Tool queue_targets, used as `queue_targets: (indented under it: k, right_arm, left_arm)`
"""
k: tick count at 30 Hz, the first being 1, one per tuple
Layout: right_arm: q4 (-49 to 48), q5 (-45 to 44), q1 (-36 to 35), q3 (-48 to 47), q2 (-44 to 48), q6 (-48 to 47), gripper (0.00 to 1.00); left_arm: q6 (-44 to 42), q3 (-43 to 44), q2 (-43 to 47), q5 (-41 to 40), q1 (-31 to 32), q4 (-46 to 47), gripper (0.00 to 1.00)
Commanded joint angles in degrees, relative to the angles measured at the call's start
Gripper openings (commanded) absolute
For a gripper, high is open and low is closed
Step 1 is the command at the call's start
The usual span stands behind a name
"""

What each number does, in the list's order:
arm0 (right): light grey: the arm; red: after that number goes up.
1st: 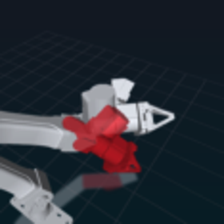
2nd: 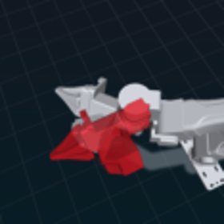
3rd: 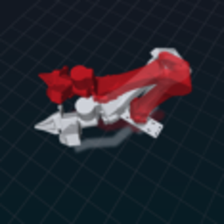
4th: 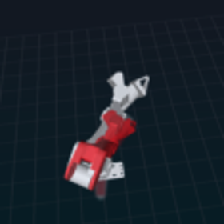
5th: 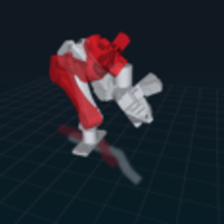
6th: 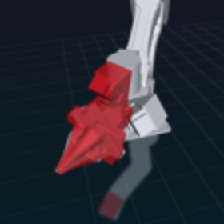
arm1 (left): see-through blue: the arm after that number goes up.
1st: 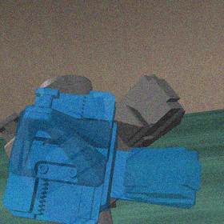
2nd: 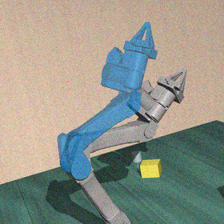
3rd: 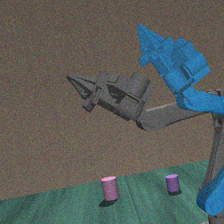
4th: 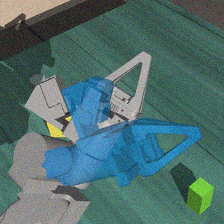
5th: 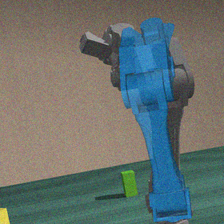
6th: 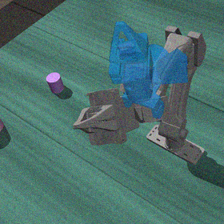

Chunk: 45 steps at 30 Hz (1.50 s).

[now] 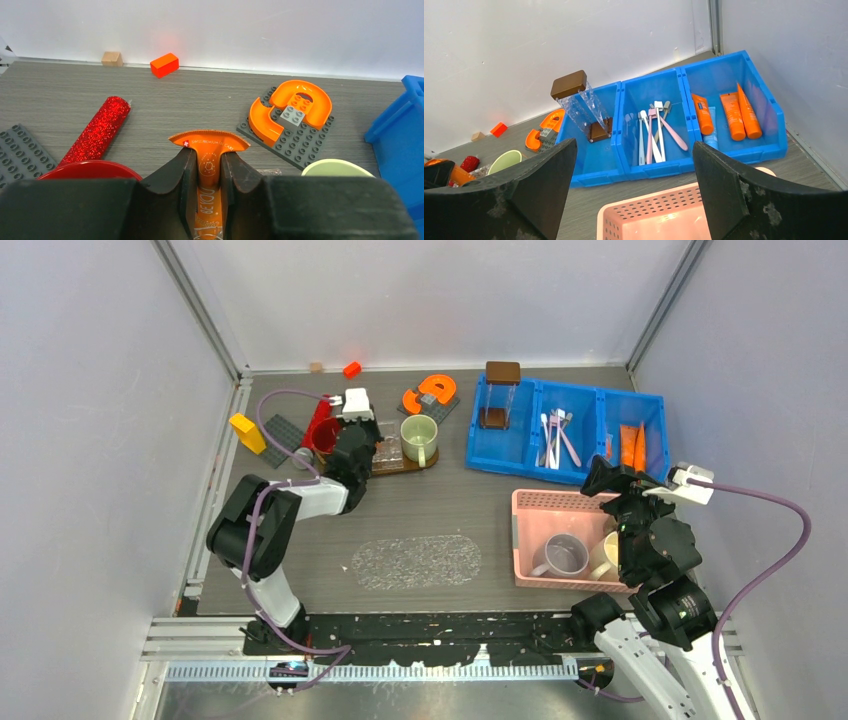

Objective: Prepare toiletry sets of a toothbrush and toothpaste on the tray
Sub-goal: Place the toothpaste in the toothpaste holder.

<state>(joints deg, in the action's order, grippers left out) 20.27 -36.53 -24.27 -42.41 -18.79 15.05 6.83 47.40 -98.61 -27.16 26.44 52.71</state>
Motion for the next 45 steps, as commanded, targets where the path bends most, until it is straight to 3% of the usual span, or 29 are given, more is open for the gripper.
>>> queue_targets:
  k: [1, 30, 45]
  right_arm:
    - [-1.5, -0.6, -0.2, -0.3, -0.6, -1.0, 0.92]
    - [-1.5, -0.2, -0.2, -0.1, -0.4, -0.8, 0.92]
    - [-1.5, 0.1, -0.2, -0.1, -0.3, -0.9, 0.92]
  left_arm:
    - [-1.4, -0.7, -0.8, -0.5, -0.3, 11.6, 0.23]
    - [-1.3, -4.5, 0.8, 0.2, -0.3, 14.8, 0.50]
    - [0.3, -5.6, 2.7, -1.8, -0.3, 15.1, 0.80]
